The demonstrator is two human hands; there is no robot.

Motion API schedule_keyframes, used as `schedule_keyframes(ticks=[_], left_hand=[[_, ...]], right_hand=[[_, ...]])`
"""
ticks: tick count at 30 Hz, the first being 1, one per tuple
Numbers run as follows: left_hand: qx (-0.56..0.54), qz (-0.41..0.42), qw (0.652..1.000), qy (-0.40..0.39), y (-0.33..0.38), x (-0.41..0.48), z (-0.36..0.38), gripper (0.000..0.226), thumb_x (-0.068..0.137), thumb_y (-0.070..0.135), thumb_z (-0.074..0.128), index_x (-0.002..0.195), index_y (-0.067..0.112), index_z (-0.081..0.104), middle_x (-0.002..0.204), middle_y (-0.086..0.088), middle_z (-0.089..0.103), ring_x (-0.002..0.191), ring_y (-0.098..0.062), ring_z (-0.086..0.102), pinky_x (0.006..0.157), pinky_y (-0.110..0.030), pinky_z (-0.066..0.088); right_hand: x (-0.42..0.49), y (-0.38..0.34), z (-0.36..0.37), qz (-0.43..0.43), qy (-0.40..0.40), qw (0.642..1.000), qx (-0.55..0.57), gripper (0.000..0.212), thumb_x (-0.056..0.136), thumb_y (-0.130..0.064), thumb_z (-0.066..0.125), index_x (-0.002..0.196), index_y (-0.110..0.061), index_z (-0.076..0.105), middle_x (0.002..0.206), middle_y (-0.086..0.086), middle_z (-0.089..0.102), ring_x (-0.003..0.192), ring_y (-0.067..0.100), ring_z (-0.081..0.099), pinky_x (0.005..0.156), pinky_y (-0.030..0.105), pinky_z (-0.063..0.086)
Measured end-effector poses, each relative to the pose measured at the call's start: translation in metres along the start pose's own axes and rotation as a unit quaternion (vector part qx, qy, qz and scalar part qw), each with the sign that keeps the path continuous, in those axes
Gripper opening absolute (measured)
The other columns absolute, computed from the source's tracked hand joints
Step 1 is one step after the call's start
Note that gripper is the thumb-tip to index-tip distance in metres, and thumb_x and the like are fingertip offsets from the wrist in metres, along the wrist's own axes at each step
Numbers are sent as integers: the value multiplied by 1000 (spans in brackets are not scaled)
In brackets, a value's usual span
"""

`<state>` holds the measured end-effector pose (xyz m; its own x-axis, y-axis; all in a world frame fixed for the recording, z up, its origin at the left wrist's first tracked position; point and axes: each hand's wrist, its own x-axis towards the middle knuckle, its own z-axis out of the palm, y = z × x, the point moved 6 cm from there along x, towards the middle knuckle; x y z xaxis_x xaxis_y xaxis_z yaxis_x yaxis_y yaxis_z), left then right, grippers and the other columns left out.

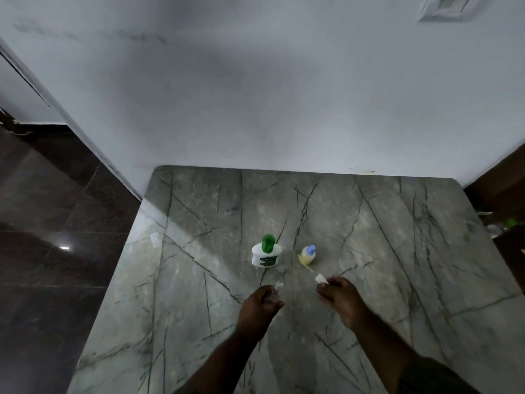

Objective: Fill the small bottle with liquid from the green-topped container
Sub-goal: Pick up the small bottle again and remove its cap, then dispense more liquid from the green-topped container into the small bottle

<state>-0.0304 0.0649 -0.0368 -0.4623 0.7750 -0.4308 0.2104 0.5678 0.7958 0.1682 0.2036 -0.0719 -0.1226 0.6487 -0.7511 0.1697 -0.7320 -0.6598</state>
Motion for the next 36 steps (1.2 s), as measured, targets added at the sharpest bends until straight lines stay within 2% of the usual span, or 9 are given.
schedule_keyframes(ticks=[3,7,14,21,25,28,31,34,36], left_hand=[[7,-8,1000,-1,-3,-3,1,29,77,30,78,104,26,69,93,10,72,86,-1,66,77,-20,50],[13,-3,1000,5,-8,-9,-4,24,79,30,77,101,27,68,91,9,72,86,-3,67,78,-21,52],[27,-2,999,20,-10,-15,-15,23,81,27,76,102,27,66,92,10,70,85,5,62,69,-5,41],[6,4,1000,13,-1,-14,-15,23,83,25,75,94,39,60,89,17,68,86,5,63,68,-4,43],[-12,8,1000,24,0,-10,-19,15,85,25,73,98,30,66,90,13,70,83,7,64,70,-6,44],[-22,14,999,39,2,-3,-23,22,85,31,73,105,25,67,92,10,72,84,6,64,72,-8,47],[-58,13,997,43,8,4,-24,28,85,34,72,111,25,65,93,8,72,82,1,67,75,-17,53],[-74,18,996,50,19,7,-26,28,88,37,67,113,27,62,91,7,71,78,-1,67,71,-17,54],[-94,15,994,51,26,9,-28,27,90,37,65,115,27,59,91,6,71,78,-1,67,69,-15,54]], right_hand=[[21,18,13,-19,97,991,-85,27,79,-19,79,95,-4,64,91,16,70,79,29,66,74,42,58],[19,10,35,-61,160,972,-159,37,78,-37,79,90,-8,61,91,13,69,89,31,65,75,32,47],[23,-2,47,-90,178,946,-254,34,84,-32,73,99,-4,59,103,18,68,98,35,63,75,32,44],[11,-6,42,-67,183,950,-244,39,83,-29,75,106,-4,56,109,18,65,96,35,62,70,31,40],[-20,-31,44,-133,213,935,-250,34,89,-29,68,110,-6,54,106,15,67,90,31,64,66,28,40],[-48,-58,71,-252,147,918,-269,18,94,-25,61,104,-10,59,92,5,68,83,22,64,60,22,36],[-60,-87,111,-288,15,915,-281,20,93,-34,63,108,-24,58,91,-12,62,80,7,62,59,17,43],[-54,-109,140,-268,-60,923,-269,34,88,-39,68,118,-23,62,103,-5,67,90,18,66,73,37,58],[-47,-117,150,-274,-72,910,-302,23,86,-34,70,106,-21,70,97,-5,68,91,19,66,81,44,59]])
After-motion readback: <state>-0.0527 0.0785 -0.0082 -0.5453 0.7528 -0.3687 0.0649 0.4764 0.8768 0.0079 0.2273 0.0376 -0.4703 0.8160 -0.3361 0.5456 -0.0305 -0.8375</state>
